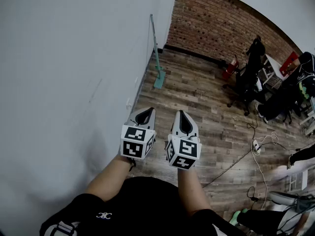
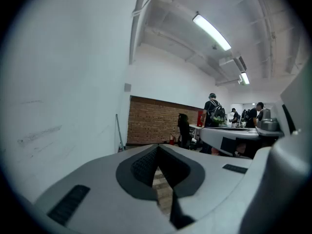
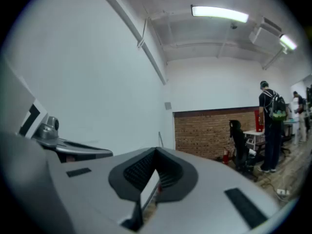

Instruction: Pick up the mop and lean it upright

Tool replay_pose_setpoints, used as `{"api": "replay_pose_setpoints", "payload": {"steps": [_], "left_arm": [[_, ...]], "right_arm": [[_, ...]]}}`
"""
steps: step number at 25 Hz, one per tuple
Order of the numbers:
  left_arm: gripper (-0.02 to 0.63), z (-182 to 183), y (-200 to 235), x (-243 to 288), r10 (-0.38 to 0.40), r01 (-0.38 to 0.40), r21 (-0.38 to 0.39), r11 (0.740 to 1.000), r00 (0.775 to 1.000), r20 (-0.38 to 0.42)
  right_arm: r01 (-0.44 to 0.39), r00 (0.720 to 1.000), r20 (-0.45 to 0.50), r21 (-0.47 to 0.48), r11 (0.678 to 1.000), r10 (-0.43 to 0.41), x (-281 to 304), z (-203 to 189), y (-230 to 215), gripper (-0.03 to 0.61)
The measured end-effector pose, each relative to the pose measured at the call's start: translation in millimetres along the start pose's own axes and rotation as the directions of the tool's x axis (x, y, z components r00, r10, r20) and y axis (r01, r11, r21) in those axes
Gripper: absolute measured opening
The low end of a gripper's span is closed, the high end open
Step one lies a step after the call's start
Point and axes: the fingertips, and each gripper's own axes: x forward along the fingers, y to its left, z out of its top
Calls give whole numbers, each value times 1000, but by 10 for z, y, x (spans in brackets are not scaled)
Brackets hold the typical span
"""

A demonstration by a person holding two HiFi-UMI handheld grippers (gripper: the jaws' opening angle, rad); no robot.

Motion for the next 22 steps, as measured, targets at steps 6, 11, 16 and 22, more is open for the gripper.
{"api": "replay_pose_setpoints", "payload": {"steps": [6,11,16,22], "left_arm": [[-5,-18,-38,103,2,-2,-21,1000,1000,-14],[-5,-4,-88,176,11,-12,-25,1000,1000,-20],[-5,-54,-145,305,10,-11,-54,998,999,-33],[-5,-84,-365,546,10,-14,-58,998,998,-65]], "right_arm": [[3,1000,-22,3,1000,-3,74,-80,-109,12],[-23,1000,-19,30,999,24,122,-67,-171,12],[-49,998,-34,20,999,50,174,-137,-251,12],[-72,997,-21,-35,997,72,185,-148,-476,12]]}}
